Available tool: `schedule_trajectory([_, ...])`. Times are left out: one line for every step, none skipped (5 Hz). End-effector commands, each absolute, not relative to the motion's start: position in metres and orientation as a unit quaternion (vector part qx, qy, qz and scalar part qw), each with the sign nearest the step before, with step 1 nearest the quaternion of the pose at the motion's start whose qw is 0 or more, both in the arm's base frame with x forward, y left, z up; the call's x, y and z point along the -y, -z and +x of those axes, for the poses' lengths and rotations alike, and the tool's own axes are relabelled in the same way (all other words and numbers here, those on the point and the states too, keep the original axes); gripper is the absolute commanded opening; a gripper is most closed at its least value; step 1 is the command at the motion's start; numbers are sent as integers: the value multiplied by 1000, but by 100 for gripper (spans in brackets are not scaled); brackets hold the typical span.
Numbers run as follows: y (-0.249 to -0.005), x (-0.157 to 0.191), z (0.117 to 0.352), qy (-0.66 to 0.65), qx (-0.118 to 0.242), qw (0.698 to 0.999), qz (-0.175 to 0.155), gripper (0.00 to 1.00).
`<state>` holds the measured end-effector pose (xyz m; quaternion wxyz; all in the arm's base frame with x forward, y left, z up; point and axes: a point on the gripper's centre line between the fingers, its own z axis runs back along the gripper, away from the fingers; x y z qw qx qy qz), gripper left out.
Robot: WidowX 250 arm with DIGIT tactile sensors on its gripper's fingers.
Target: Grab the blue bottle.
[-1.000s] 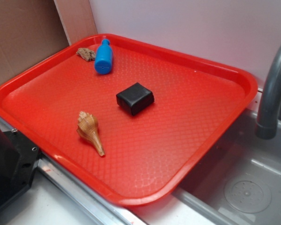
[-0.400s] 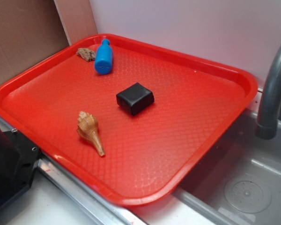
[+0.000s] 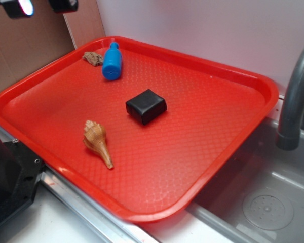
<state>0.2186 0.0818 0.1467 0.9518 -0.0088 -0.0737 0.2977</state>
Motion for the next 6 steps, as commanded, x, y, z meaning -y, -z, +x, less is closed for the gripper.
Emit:
schedule_trajectory([-152,-72,233,-279,108,954,-12,100])
schedule_trajectory([-152,-72,233,-279,108,954,-12,100])
schedule_trajectory([-152,-72,233,-279,108,954,-12,100])
schedule_trajectory([-124,-68,258,-256,96,962,-12,100])
schedule_trajectory([-102,-76,270,-268,122,956,4,100])
schedule_trajectory([-79,-92,279,-284,111,952,2,100])
